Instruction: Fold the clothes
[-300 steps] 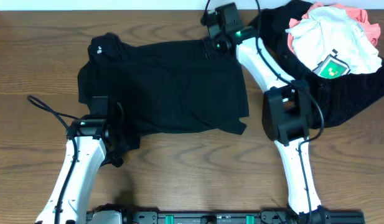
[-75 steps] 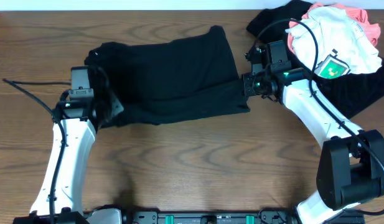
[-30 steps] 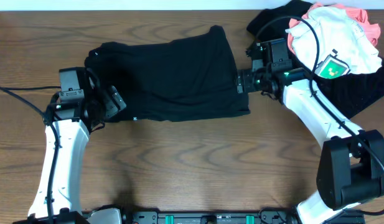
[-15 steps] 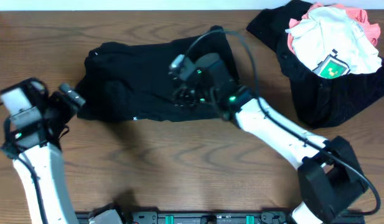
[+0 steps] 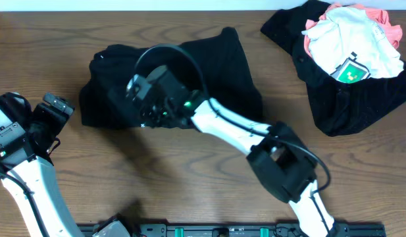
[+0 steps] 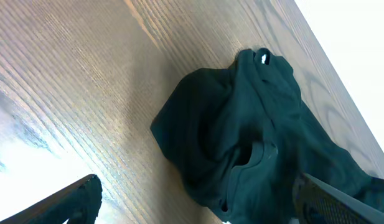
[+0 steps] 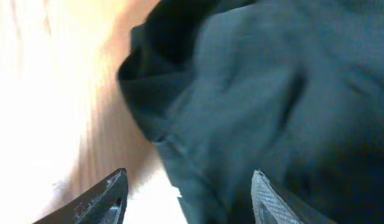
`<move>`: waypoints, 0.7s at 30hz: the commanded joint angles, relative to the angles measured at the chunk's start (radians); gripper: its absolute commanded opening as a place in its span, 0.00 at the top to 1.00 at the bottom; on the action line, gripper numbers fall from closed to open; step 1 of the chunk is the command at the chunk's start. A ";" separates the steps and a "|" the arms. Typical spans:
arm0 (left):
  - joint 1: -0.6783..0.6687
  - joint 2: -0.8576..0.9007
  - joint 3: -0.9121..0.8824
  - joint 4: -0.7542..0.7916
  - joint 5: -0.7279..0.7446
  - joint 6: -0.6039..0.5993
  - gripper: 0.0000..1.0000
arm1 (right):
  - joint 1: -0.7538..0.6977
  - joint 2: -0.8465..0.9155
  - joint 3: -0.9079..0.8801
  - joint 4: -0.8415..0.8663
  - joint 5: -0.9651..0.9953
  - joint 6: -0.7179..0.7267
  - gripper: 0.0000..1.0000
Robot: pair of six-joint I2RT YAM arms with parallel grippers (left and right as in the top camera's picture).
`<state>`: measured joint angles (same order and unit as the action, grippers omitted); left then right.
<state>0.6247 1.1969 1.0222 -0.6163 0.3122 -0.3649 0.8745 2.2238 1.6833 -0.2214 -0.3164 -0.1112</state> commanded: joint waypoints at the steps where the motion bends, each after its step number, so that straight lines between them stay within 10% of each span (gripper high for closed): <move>1: 0.005 -0.002 0.001 0.005 0.013 0.013 0.02 | 0.035 0.023 0.035 -0.006 0.053 -0.048 0.39; 21: 0.005 -0.002 0.001 0.004 0.013 0.013 0.02 | 0.065 0.158 0.035 0.144 0.103 -0.015 0.57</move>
<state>0.6247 1.1969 1.0222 -0.6163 0.3157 -0.3649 0.9310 2.3577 1.7008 -0.0814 -0.2195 -0.1604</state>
